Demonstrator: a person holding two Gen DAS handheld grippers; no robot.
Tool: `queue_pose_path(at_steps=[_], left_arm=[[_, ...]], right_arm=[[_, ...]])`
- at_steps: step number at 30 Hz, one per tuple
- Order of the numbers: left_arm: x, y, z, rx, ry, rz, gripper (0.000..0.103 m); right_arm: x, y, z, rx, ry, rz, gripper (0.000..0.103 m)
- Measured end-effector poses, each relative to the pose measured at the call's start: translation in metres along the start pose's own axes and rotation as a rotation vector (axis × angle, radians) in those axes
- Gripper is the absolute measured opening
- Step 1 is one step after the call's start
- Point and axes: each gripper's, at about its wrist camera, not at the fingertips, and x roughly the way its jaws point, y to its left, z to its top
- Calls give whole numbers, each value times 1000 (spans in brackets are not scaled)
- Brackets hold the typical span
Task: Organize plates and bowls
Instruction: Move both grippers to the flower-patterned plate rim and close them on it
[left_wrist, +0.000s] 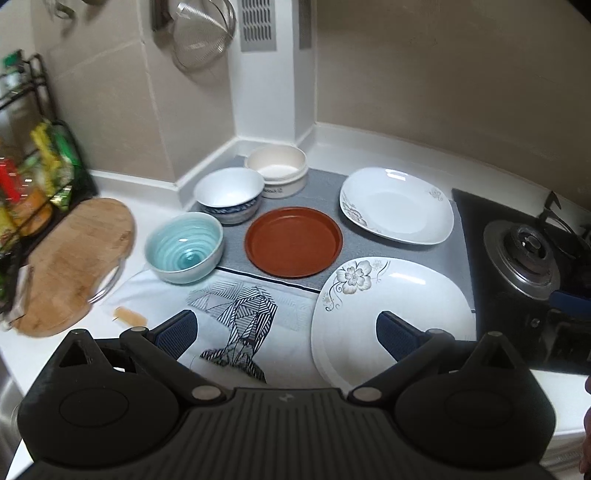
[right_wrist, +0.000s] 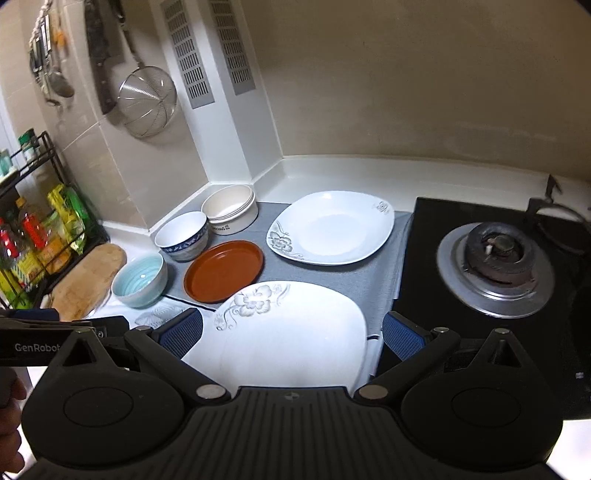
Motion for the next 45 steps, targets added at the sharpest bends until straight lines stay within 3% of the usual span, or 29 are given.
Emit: queue_pose_path(at_steps=[4,7,13,19,21,25,28,33,35,38,45], left_arm=[[30,21,9,9,12,-83,103],[55,30,13,33,38,-151,103],[108,26,9,168,124,-226,103],[145,24,7,158,214,-337,103],[153,23,9,138,231,-354,103],[163,17,15,120,254,-360,103],[166,11,22,144,258,-382,102],[183,4,25,175,331,-412,59],[190,2,23,169,370,-432,50],[192,-1,19,200,365,-440,48],[193,-6,17,233,361,-449,40]], right_arm=[[23,-10,-3,107,6,67,103],[35,-16,-11,160,8,64,103],[52,-14,-33,185,26,-21,103],[65,-16,-45,215,62,-56,102],[72,-18,-46,200,87,-39,96],[90,-24,-45,177,153,-27,53],[97,-33,-45,188,180,-33,48],[92,-45,-38,190,156,-62,48],[94,-50,-38,185,170,-72,43],[99,-56,-43,190,203,-77,37],[106,-61,-51,206,230,-37,33]])
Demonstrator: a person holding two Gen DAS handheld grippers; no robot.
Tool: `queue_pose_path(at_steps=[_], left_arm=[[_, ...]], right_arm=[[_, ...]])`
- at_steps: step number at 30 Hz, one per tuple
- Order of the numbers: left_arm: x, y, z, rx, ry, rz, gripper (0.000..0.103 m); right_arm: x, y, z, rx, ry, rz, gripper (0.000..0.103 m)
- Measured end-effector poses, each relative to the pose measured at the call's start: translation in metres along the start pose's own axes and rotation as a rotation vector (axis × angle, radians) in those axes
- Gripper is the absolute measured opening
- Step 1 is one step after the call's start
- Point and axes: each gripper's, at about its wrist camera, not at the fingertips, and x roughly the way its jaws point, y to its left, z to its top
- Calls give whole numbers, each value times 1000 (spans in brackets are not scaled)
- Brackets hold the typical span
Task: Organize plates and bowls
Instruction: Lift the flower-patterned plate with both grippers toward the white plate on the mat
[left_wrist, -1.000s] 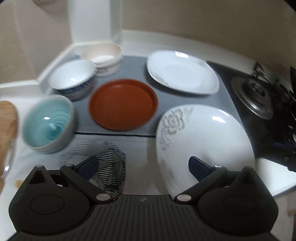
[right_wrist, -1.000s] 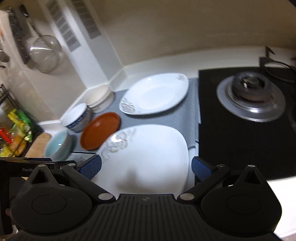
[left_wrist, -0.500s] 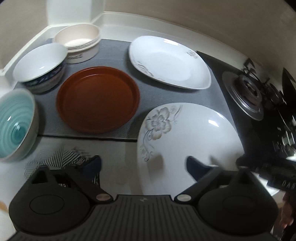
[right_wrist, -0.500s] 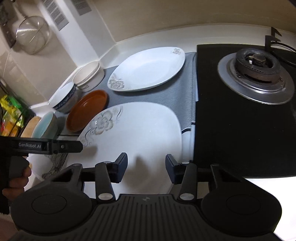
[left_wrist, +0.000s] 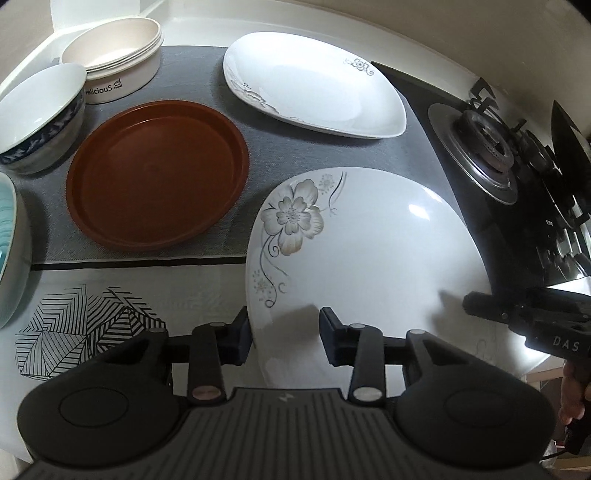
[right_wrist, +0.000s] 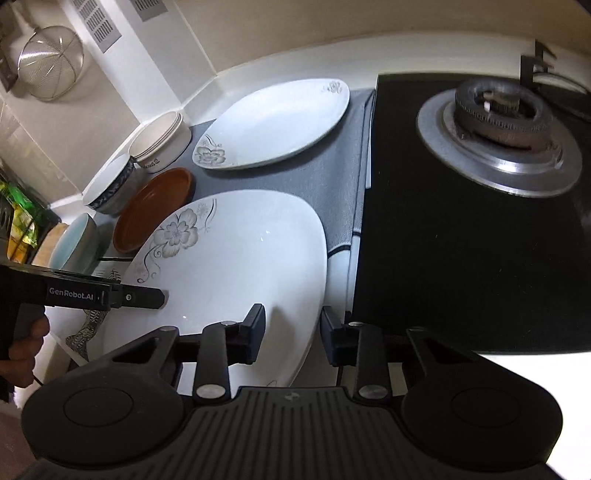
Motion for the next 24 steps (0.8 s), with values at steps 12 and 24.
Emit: queue_pose_path(at_steps=[12,24], left_arm=[[-3,11,10,-13,27,-38,29],[-21,7,28,14,-49,-44,28]], right_arm=[[11,-6,-1,-22,57,62,23],[-4,-4,22,-6,-1,73,21]])
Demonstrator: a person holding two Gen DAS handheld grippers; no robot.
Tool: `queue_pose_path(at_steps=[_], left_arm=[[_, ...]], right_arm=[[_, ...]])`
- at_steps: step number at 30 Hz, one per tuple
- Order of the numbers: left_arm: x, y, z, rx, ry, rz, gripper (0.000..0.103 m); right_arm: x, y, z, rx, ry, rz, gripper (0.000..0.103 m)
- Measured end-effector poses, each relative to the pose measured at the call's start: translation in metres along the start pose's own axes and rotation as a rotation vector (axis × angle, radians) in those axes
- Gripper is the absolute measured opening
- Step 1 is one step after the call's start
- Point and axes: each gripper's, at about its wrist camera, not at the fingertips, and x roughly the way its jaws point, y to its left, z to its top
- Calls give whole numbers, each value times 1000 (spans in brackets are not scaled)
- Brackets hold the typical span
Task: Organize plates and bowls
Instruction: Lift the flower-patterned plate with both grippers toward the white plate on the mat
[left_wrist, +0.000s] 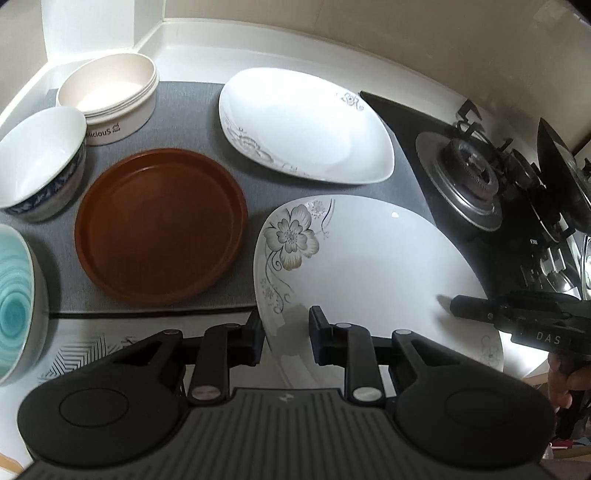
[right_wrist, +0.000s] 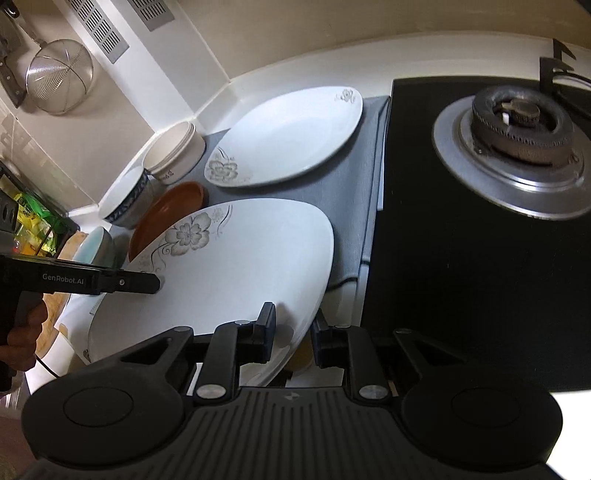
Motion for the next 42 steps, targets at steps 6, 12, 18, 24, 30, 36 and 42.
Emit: queue_pose_path(at_steps=[6,12,18,24,30,36,42], left_arm=[[-4,-1,10,8,-12,-9,28],[-7,-2,14,8,-18,-27,28],[-8,-4,20,5,-43,-37,28],[-9,-4,33,-10,-71,-40,28],[-1,-1,53,-21,-94,-25,28],[15,5,81,-35,-107,-5,28],[32,10,104,-52,-121,20,28]], right_arm=[[-3,1,10,-6,-16,1,21],[-9,2,14,-13,-42,-2,21],[-13,1,25,-21,-56,-8,21],[-12,-1,43,-45,-77,-9,21],[-2,-3,67,-68,-97,-12,21],[21,-11,94,-80,-106,-15,21],[54,-19,127,-75,-118,-39,21]])
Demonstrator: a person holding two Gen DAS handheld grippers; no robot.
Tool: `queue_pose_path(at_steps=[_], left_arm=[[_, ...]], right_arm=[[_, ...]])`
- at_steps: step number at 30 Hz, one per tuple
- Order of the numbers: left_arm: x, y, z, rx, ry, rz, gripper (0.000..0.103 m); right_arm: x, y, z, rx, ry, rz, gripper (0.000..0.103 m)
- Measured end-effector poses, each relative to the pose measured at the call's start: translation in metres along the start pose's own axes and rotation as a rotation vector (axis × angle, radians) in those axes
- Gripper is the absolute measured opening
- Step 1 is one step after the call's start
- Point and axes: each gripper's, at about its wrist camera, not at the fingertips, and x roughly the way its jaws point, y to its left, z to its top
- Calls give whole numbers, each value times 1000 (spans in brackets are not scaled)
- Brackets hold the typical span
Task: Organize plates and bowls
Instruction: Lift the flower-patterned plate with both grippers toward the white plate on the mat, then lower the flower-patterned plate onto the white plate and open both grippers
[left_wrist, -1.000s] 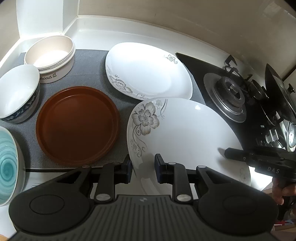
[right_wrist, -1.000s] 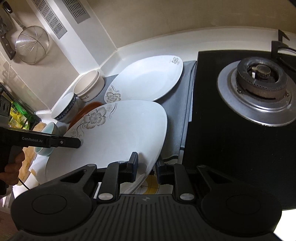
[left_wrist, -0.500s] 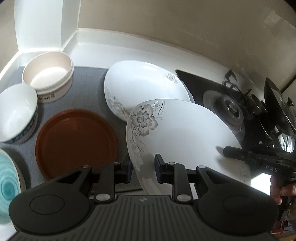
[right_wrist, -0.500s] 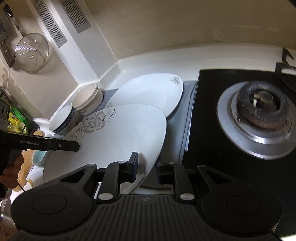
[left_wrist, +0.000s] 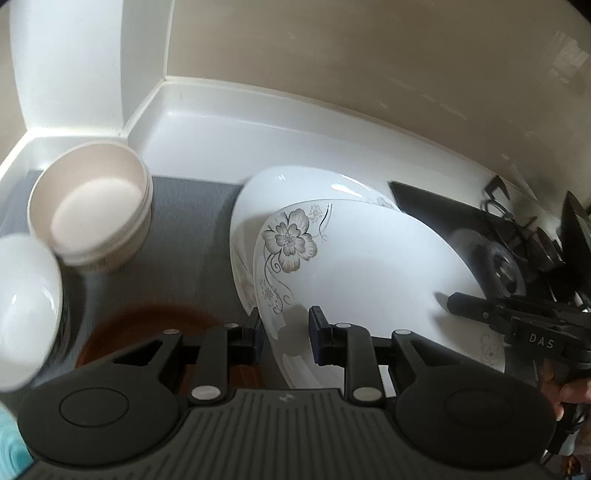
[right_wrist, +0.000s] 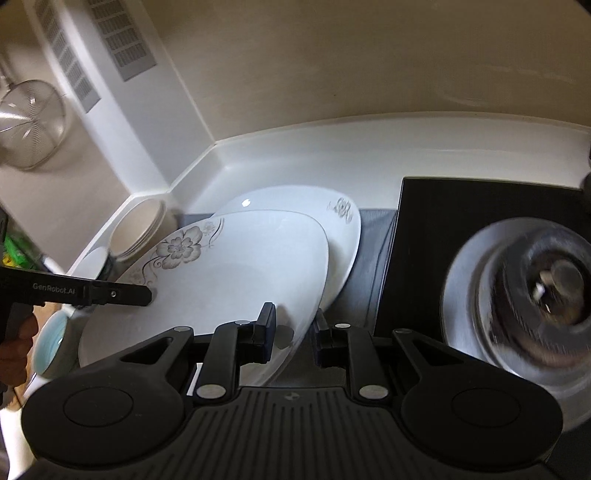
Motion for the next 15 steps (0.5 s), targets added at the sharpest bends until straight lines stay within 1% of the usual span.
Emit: queue_pose_path(at_steps=[6,10,15], left_arm=[[11,3,8,1,21,15,29],[20,4,11,-2,34,16,29],[32,3,15,8,40,19,29]], right_arm=[[26,-6,13,13,17,-23,21],[35,-8,12,19,32,-37,22],[41,-12,12,30,24,-65,22]])
